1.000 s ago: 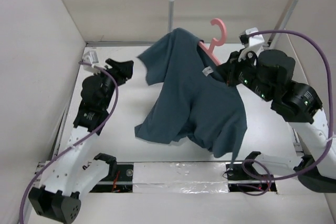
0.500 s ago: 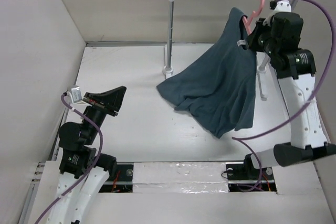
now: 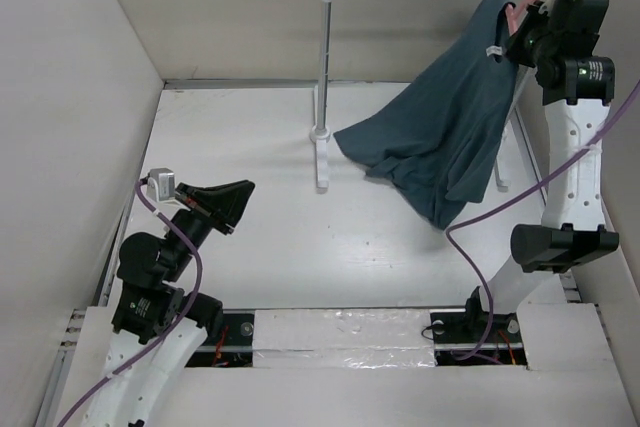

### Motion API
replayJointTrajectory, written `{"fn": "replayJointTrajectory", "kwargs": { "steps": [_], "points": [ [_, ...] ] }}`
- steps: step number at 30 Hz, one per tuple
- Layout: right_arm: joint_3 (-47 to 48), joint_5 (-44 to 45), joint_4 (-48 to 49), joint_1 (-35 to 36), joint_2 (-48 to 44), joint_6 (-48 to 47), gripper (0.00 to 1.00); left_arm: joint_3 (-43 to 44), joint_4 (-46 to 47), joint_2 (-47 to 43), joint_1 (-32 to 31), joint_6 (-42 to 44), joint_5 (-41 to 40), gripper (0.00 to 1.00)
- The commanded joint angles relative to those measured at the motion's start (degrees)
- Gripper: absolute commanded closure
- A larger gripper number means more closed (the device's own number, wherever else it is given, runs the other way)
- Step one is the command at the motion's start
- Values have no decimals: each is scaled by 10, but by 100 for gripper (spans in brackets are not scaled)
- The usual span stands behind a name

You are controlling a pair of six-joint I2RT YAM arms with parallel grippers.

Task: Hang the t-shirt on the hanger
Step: Place the hanger at the clothesline.

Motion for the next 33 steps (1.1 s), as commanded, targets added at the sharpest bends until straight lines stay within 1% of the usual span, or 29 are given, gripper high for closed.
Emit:
{"fn": "replayJointTrajectory", "kwargs": {
  "steps": [1,5,8,10,11,14,15,19,20,21,23,24,25,26,27,28,29,30,32,33],
  "points": [
    [37,-10,62,-21,-2,2,100,-3,19,-7,-5,11,13,88],
    [81,-30,54,-41,40,-2,100,-13,31,-6,-5,5,18,85],
    [93,-43,57,-55,68,-3,100,-19,40,-6,-5,0,21,83],
    [82,-48,63,-55,75,-3,100,-21,43,-4,-5,-2,21,83],
    [72,-49,72,-55,75,-2,100,-21,42,-3,-5,-3,23,83],
    [4,-49,109,-60,54,2,100,-23,42,-3,-5,-3,21,83],
    [-32,-49,117,-60,47,3,100,-21,41,-1,-5,-3,21,83],
    [-107,-49,163,-66,9,16,100,-21,41,1,-5,-2,21,82],
    [-117,-69,173,-72,3,24,100,-21,41,1,-5,-3,20,81],
    [-123,-69,176,-72,-8,28,93,-21,41,4,-5,-3,19,79],
    [-134,-66,181,-72,-15,36,76,-18,39,6,-5,-2,18,74],
    [-137,-68,184,-72,-25,41,61,-14,34,7,-5,-1,12,69],
    [-142,-71,186,-72,-33,45,54,-14,31,8,-5,-1,11,66],
    [-152,-70,190,-72,-40,55,49,-13,30,8,-5,0,8,63],
    [-163,-68,195,-72,-50,61,39,-14,29,7,-5,0,6,56],
    [-175,-65,202,-72,-79,66,33,-14,29,8,-5,0,5,53],
    [-206,-58,222,-72,-96,77,29,-13,30,8,-5,0,5,49],
    [-223,-57,235,-72,-114,84,0,-10,28,8,-5,0,2,44],
    [-259,-59,270,-66,-172,102,0,-6,25,9,-5,4,-2,40],
    [-306,-59,284,-59,-197,106,0,-4,24,11,-5,5,-2,36]
  ]
}}
